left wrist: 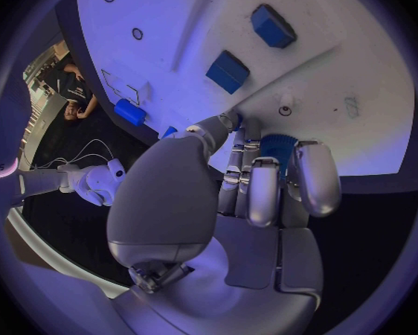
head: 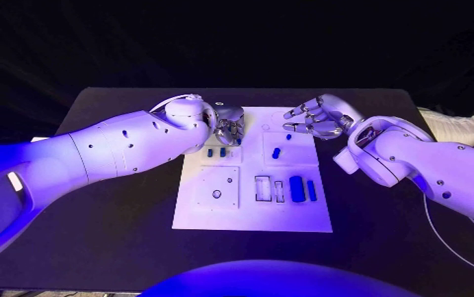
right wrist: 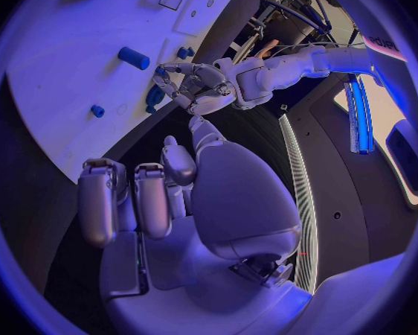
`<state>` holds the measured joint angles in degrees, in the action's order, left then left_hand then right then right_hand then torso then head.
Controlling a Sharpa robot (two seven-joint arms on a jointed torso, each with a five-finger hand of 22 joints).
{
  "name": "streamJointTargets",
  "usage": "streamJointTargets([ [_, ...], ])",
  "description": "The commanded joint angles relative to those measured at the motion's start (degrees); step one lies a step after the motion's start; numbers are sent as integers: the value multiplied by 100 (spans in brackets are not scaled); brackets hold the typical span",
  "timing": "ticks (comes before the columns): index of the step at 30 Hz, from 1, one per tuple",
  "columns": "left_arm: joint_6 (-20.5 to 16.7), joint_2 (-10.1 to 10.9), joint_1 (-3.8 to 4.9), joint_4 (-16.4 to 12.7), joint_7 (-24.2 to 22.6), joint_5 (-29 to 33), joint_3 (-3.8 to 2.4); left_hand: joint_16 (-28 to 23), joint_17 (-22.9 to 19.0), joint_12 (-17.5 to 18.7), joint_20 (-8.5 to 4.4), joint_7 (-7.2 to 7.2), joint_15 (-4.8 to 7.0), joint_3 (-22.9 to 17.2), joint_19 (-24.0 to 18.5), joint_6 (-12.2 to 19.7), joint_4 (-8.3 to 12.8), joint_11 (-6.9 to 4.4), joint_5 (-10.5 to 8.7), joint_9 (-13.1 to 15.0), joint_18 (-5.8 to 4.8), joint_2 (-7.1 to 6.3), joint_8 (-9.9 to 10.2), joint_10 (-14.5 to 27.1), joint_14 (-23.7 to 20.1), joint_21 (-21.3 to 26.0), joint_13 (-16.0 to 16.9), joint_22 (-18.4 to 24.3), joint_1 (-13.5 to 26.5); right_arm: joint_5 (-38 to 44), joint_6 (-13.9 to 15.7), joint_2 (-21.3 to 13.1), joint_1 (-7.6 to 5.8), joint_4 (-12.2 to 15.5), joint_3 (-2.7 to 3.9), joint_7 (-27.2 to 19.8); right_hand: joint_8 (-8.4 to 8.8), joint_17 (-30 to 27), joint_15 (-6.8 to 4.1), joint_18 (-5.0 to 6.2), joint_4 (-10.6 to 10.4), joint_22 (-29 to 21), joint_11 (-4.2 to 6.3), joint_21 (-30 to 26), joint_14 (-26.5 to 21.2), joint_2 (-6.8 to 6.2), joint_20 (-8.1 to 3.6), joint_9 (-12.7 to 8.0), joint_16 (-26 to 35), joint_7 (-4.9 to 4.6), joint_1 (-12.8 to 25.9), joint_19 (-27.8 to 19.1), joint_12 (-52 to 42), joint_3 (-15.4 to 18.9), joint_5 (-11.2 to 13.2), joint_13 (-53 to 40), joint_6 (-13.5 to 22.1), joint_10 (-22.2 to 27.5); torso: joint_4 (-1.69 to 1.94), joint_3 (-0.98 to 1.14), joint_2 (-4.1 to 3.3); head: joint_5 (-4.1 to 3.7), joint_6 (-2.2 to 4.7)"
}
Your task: Assemble the parts on the task board
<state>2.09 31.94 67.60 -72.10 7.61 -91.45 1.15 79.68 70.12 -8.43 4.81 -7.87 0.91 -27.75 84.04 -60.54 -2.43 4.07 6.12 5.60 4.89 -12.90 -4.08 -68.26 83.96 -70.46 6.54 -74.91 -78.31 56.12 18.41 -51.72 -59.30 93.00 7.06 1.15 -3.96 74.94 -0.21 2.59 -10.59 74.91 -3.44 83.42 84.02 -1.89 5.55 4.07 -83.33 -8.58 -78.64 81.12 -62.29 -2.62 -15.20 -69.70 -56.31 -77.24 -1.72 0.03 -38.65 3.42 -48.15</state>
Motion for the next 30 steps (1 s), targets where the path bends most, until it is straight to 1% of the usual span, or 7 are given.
streamJointTargets([
  [1, 251, -2, -53, 11, 40, 39, 37, -1, -6, 24, 20, 5, -26, 44, 18, -3, 5, 5, -20, 3, -84, 10, -18, 48, 231, 33, -19, -558, 63, 21, -77, 6, 7, 1, 0, -52, -1, 501, -53, 37, 14, 336, 6, -36, 377, 49, 13, -2, 7, 9, -30, -26, -24, 10, -12, -4, -41, -1, -2, -2, -1, 1, -1],
  [10, 275, -3, -53, 4, 22, 72, 37, 1, -11, 70, 35, -14, -43, 52, 19, -36, 12, 26, -7, 1, -85, 20, -19, 82, 229, 33, -27, -561, 48, 21, -81, 7, 9, -1, 0, -51, -2, 501, -53, 38, 14, 336, 6, -36, 377, 49, 13, -1, 7, 9, -30, -26, -24, 10, -11, -4, -42, -1, 1, 0, 1, -5, -3],
  [15, 276, -8, -53, 3, -16, 94, 37, 6, -15, 83, 45, -9, -44, -3, 20, -108, 41, 19, 7, 5, -83, 98, -35, 32, 228, 34, -23, -566, -28, 21, -84, 7, 10, -1, 0, -50, -2, 501, -53, 38, 14, 336, 6, -36, 377, 49, 13, -1, 7, 9, -30, -26, -24, 10, -11, -4, -42, -1, 0, 0, -1, -4, -10],
  [21, 263, -21, -54, 11, -63, 107, 37, 21, -8, 110, 36, 29, -19, -103, 26, -223, 77, -13, 2, 12, -82, 195, -57, -74, 230, 25, -23, -579, -104, 21, -89, 9, 11, -2, 0, -48, -2, 501, -53, 38, 14, 336, 6, -36, 377, 49, 13, -1, 7, 9, -30, -26, -24, 10, -11, -4, -42, -1, 0, -1, 1, 0, -11],
  [30, 234, -30, -62, 42, -78, 111, 37, 48, 15, 139, 2, 67, 23, -257, 34, -403, 162, -66, -67, 30, -84, 331, -97, -267, 236, 9, -10, -599, -219, 21, -92, 8, 12, -2, 0, -47, -2, 501, -53, 38, 14, 336, 6, -36, 377, 49, 13, -1, 7, 9, -30, -26, -24, 10, -11, -4, -42, -1, 0, 1, 2, 2, -14],
])
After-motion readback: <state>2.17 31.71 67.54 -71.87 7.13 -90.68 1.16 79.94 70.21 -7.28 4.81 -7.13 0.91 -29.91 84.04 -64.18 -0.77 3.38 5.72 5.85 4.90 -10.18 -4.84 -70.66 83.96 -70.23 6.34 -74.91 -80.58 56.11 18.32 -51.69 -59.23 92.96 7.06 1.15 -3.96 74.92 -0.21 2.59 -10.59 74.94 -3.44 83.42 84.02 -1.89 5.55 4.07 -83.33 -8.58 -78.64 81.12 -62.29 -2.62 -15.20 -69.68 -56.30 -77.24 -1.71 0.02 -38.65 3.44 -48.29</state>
